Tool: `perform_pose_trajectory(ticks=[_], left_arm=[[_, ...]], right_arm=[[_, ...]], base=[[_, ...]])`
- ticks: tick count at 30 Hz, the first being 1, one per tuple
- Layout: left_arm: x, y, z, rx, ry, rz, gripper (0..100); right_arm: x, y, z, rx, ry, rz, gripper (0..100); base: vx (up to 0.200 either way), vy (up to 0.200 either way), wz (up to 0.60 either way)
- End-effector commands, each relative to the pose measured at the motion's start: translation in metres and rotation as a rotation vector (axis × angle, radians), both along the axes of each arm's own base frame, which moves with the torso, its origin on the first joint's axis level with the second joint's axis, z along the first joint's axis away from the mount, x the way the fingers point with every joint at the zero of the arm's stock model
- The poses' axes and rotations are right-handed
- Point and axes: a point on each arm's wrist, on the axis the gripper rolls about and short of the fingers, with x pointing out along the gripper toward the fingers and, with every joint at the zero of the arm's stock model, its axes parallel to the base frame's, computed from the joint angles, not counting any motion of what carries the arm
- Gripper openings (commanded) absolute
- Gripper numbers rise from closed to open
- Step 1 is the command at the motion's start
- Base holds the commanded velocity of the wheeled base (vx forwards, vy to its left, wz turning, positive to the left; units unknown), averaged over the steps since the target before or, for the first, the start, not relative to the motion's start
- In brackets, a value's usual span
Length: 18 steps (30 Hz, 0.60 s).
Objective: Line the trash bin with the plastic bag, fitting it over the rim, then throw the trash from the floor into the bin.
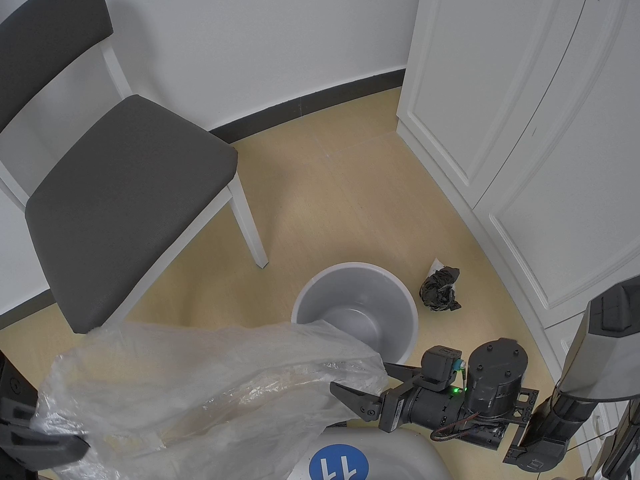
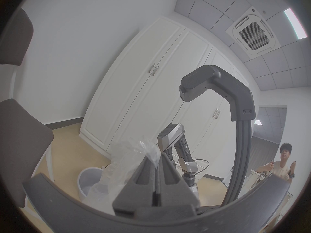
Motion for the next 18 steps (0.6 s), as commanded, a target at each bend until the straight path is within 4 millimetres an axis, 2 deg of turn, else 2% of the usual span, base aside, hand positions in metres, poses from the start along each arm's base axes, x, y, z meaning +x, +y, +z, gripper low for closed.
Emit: perform_pose_trajectory(ticks=[1,18], left_arm=[[0.000,0.000,0.000,-0.002,-0.001,0.000,0],[0.000,0.000,0.000,-0.001,-0.002,0.000,0]], right_arm=[[0.000,0.004,-0.009,-0.018,0.018,0.008,100],[0.005,0.010,-0.028,-0.016,0.036,0.004,100]], base=[[0.000,0.000,0.00],[0.000,0.000,0.00]])
